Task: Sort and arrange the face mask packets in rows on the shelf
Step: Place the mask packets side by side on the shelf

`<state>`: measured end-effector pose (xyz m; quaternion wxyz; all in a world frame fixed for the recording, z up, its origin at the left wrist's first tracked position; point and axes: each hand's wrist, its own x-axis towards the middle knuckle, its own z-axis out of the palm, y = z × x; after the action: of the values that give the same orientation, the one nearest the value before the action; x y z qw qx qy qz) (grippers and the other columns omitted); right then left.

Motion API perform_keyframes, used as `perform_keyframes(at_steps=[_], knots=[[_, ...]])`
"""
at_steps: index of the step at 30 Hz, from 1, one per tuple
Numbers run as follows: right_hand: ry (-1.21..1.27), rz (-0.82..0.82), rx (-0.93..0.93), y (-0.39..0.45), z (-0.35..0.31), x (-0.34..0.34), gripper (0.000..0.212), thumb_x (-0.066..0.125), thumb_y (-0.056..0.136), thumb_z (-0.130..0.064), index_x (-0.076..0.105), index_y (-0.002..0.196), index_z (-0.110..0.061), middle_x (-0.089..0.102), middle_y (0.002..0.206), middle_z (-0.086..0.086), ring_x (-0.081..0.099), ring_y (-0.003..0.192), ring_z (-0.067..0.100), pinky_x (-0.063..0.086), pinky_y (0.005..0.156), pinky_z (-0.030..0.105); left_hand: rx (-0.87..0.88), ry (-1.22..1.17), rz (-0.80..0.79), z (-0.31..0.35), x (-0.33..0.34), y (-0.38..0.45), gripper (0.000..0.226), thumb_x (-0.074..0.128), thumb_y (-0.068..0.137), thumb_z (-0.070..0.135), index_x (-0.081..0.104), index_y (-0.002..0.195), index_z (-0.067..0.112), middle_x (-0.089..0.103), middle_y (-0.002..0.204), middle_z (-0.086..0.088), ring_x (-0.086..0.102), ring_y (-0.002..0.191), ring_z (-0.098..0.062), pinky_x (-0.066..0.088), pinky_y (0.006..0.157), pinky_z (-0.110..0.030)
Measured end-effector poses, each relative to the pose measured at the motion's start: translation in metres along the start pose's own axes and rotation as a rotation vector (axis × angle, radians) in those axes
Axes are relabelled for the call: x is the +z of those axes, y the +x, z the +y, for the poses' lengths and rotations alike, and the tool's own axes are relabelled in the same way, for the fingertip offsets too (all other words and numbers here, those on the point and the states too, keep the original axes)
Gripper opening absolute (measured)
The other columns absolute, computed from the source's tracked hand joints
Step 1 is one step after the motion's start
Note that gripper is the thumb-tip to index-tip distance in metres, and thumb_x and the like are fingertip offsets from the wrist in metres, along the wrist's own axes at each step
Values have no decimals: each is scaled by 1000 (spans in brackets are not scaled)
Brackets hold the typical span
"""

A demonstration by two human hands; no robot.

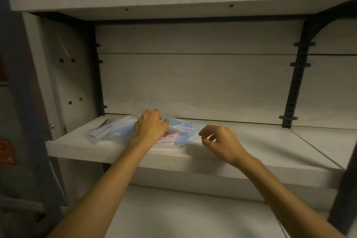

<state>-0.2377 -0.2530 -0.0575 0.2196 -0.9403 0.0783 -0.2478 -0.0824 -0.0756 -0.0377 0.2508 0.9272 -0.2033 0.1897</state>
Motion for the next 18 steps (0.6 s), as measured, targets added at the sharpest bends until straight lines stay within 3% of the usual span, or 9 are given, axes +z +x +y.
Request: perform_keyframes(at_steps=[6, 10, 15, 18], knots=[[11, 42, 73, 33, -20, 20, 27, 60, 87, -21, 69, 113, -24, 73, 100, -9, 67, 86, 13, 54, 82, 33, -109, 34, -124, -12, 27, 51, 80, 67, 78, 65, 44, 130, 8, 59, 130, -18, 56, 120, -36, 46, 91, -38], [94, 45, 159, 50, -23, 29, 33, 64, 88, -23, 62, 121, -25, 72, 100, -6, 67, 89, 14, 55, 82, 34, -116, 22, -185, -30, 37, 63, 105, 76, 67, 69, 28, 138, 7, 53, 136, -19, 52, 126, -35, 46, 93, -38], [115, 64, 248, 66, -13, 36, 32, 64, 87, -20, 64, 119, -21, 73, 96, -5, 68, 91, 17, 56, 87, 40, -252, -193, -272, -59, 34, 75, 124, 87, 64, 53, 7, 147, 7, 45, 143, -22, 48, 128, -35, 45, 97, -39], [112, 49, 280, 77, -13, 47, 30, 64, 87, -21, 67, 117, -19, 72, 97, -5, 68, 92, 18, 56, 88, 41, -321, -315, -299, -71, 26, 79, 118, 90, 68, 31, 5, 146, 6, 44, 142, -23, 51, 125, -34, 45, 83, -32]])
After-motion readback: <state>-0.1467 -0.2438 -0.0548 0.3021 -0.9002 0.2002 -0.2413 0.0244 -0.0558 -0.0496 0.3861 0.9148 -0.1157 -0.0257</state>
